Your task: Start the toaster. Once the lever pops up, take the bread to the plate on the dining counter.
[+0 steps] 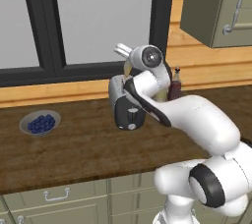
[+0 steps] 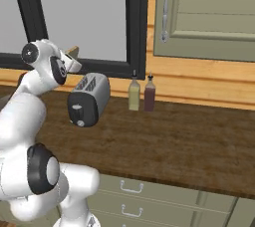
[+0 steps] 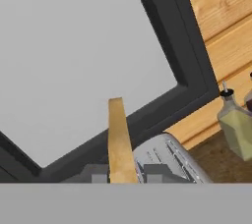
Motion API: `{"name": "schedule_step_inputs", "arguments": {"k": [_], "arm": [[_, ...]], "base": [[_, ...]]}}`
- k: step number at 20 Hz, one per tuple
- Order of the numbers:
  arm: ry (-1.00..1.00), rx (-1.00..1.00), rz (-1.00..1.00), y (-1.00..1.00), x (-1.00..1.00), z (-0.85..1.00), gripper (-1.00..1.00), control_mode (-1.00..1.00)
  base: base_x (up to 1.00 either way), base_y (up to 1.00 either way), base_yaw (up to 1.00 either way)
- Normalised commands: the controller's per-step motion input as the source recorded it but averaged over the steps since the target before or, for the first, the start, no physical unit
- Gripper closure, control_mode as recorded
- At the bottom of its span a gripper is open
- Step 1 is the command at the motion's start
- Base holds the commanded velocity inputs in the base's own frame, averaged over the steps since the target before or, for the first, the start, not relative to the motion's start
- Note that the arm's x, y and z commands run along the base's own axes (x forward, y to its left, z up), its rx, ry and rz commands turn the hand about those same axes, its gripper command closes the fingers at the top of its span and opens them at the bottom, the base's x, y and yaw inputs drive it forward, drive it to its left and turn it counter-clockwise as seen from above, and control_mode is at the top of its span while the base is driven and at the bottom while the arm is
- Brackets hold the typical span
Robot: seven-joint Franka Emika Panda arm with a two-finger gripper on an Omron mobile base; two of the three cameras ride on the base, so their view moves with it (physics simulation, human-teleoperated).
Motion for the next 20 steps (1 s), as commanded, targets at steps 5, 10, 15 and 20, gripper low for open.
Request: {"name": "schedule_step_inputs", "arguments": {"k": [5,10,15,20], "arm": [[0.02,0.01,0.00,-0.28,-1.00,0.68,1.00,-1.00],[0.08,-0.03,0.05,-0.08,-1.00,0.22,1.00,-1.00],[0.11,-0.09,0.06,-0.02,-1.00,0.00,1.00,-1.00],[0.10,-0.12,0.04,-0.21,-0.71,0.00,1.00,-1.00]], "base": [[0.00,0.00,0.00],[0.00,0.00,0.00],[0.00,0.00,0.00],[0.00,0.00,0.00]]}}
